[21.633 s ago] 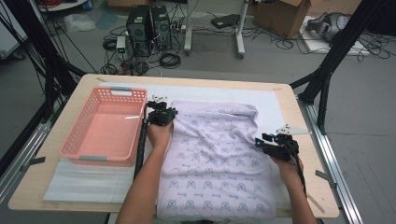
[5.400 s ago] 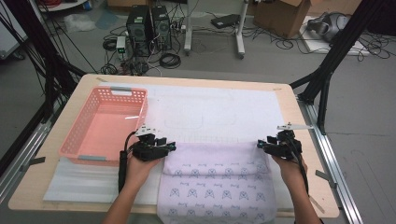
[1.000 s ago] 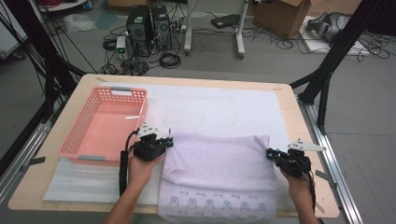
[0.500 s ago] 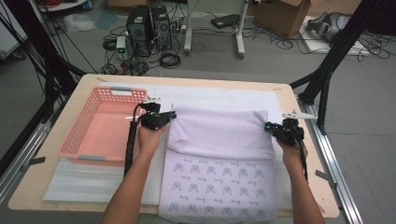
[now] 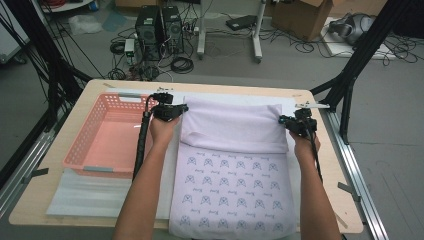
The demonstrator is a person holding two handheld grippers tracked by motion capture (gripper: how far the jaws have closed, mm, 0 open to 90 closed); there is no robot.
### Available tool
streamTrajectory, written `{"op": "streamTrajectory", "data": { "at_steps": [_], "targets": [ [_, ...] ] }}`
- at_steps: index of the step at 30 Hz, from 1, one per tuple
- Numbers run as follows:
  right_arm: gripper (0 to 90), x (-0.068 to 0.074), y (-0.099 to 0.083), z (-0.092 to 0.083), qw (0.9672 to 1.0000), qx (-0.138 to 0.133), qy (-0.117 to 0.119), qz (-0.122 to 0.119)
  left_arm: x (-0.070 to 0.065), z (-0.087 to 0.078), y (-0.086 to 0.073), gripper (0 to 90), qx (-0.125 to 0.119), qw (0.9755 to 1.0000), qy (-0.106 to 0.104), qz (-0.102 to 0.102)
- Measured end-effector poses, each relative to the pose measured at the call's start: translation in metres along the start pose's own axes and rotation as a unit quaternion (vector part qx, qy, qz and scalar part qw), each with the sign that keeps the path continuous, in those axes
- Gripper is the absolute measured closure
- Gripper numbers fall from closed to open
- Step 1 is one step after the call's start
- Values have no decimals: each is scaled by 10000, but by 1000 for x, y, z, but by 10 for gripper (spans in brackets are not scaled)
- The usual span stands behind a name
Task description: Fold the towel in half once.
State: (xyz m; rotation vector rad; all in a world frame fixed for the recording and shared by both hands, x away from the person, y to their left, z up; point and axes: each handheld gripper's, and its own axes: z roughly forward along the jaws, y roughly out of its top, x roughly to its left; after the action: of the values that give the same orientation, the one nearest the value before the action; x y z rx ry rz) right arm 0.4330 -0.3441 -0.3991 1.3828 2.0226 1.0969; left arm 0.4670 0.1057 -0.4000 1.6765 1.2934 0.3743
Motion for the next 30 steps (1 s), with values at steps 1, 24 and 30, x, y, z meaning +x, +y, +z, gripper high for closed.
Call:
{"op": "streamTrajectory", "data": {
  "at_steps": [1, 24, 30],
  "targets": [
    [857, 0, 2, 1, 10000, -8, -5, -10, 0, 0, -1, 863, 22, 10000, -7, 21],
    [629, 1, -28, -20, 9965, 477, 636, 253, -23, -24, -39, 504, 418, 9945, -852, 452],
    [623, 8, -33, -27, 9933, 706, 904, 161, -26, -29, -55, 524, 544, 9933, -905, 474]
  ]
}}
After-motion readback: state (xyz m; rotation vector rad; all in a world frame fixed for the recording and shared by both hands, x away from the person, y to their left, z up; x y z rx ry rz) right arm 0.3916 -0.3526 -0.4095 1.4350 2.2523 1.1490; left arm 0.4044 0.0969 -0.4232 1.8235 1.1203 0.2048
